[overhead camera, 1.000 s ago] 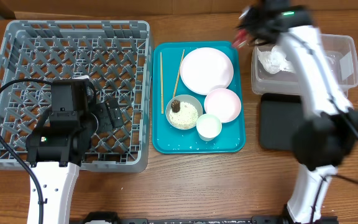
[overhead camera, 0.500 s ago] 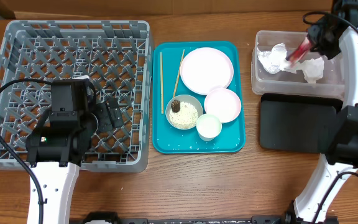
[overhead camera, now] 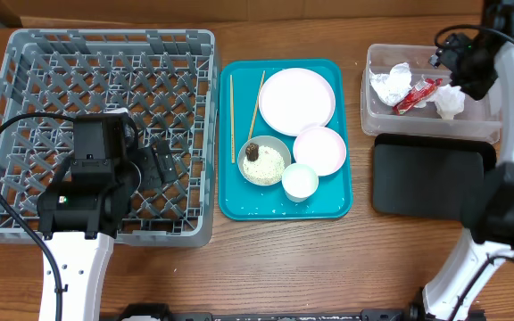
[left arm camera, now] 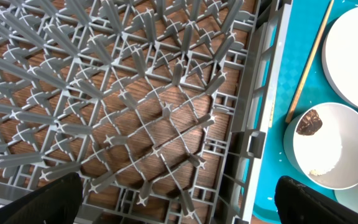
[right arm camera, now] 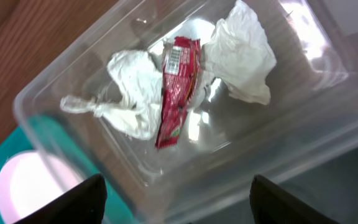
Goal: Sort waste into correct bins and load items into the dishwasher
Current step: 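Carry the red wrapper to the clear bin and release it, then move the right gripper to the rice bowl on the teal tray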
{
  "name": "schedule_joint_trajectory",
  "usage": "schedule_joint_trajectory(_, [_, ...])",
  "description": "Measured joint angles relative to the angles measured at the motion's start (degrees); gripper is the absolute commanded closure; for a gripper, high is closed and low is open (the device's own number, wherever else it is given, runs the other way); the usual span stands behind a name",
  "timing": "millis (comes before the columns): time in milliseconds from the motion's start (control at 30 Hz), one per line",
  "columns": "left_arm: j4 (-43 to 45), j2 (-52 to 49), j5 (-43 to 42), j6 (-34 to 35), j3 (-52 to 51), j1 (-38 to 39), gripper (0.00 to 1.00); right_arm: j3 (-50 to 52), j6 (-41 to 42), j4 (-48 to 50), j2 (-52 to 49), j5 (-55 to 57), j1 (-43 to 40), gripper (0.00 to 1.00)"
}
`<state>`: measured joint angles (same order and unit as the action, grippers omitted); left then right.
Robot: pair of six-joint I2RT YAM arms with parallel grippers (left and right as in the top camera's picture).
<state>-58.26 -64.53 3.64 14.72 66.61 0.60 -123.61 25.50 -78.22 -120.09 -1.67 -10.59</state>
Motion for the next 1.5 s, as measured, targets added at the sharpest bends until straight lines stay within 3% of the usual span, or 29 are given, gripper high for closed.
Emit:
schedule_joint_trajectory(400, [-0.3, 0.0, 0.0, 0.0, 0.0, 0.0, 0.0, 0.0, -9.5, -17.9, 15.3, -2.5, -0.3, 0.24])
schedule_joint_trajectory(667, [-0.4, 0.0, 0.0, 0.0, 0.0, 0.0, 0.0, 3.6, -12.1, -18.4, 24.6, -2.6, -0.3, 0.22])
schedule_joint_trajectory(833, [-0.5, 0.0, 0.0, 0.0, 0.1, 0.0, 0.0, 12.1, -12.7, -16.9, 35.4, -3.5, -0.3, 0.2])
schedule_joint_trajectory(1100, [-0.5, 0.0, -0.1, 0.0, 0.2, 0.0, 0.0, 35.6, -13.3, -7.4, 46.3, -9.3, 0.8, 0.1])
schedule_joint_trajectory(1300, [-0.4, 0.0, -0.2, 0.0, 0.2, 0.0, 0.0, 48.2, -13.3, 0.5, 48.5, -11.4, 8.7, 0.09])
schedule_joint_trajectory(1500, [-0.5, 0.0, -0.2, 0.0, 0.2, 0.0, 0.0, 51.3, -13.2, 6.6, 47.2, -11.9, 19.8, 0.09])
